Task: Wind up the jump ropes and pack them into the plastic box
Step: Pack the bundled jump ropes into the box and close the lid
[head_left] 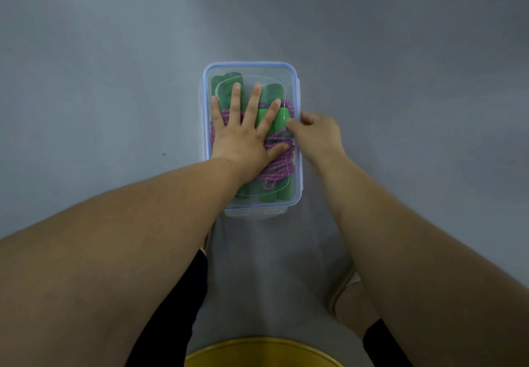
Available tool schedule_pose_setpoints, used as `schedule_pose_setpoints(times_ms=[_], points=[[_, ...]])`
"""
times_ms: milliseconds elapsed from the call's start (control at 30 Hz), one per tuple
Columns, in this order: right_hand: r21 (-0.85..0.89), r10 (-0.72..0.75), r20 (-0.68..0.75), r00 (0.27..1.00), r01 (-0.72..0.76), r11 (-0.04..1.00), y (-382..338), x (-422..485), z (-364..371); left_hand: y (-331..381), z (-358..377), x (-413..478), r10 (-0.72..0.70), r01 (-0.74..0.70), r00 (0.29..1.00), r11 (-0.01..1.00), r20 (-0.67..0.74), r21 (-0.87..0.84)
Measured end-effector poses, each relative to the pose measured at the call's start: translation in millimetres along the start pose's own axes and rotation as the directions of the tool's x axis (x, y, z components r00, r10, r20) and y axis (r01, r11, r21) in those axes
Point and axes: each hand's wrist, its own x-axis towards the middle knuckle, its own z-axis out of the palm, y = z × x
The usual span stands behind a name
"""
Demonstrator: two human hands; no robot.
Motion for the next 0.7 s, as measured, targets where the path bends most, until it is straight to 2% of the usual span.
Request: schedule_pose_setpoints(times_ms=[100,300,367,467,500,567,600,633,700], points=[[0.068,0.009,-0.022,1.000,-0.008,0.998,-3.1,10.8,1.7,-0.2,0.5,-0.7,0.002,-0.002,1.000,1.000,-0.005,-0.002],[0.212,0.080,0.061,0.995,-0.091,0.973,-0.4,15.9,-1.7,-0.6,1.4,0.4,0.004,-0.004,1.000,1.000,0.011,0.020],[0.099,0.055,0.075,0.996,-0.062,0.993,-3.6,13.1,1.3,-1.1,-0.2,-0.9,0.009,-0.009,1.000,1.000,0.026,0.013],[-0.188,-0.008,0.044,0.999,0.016,0.982,-6.1,-7.3,17.3,-4.5,-7.1,-3.2,0.038,-0.035,0.998,0.997,0.050,-0.068],[-0.226,-0.067,0.019,0.998,0.070,0.972,-5.5,-18.4,23.7,-8.2,-10.7,-2.2,0.057,-0.048,0.996,0.991,0.062,-0.128],[-0.325,-0.284,0.018,0.959,0.274,0.905,-3.1,-41.1,36.4,-21.0,-17.6,-4.1,0.073,-0.055,0.997,0.935,0.040,-0.350],[-0.400,-0.363,0.075,0.929,0.362,0.842,-0.9,-47.5,43.4,-29.4,-19.7,-7.4,0.045,-0.050,0.999,0.871,-0.022,-0.488],[-0.482,-0.383,0.146,0.912,0.403,0.778,3.8,-49.0,47.6,-33.8,-20.4,-11.9,-0.013,-0.049,0.995,0.799,-0.098,-0.599],[-0.605,-0.342,0.246,0.907,0.419,0.677,8.7,-48.3,55.8,-45.2,-16.7,-30.6,-0.206,0.038,0.964,0.732,-0.168,-0.680]])
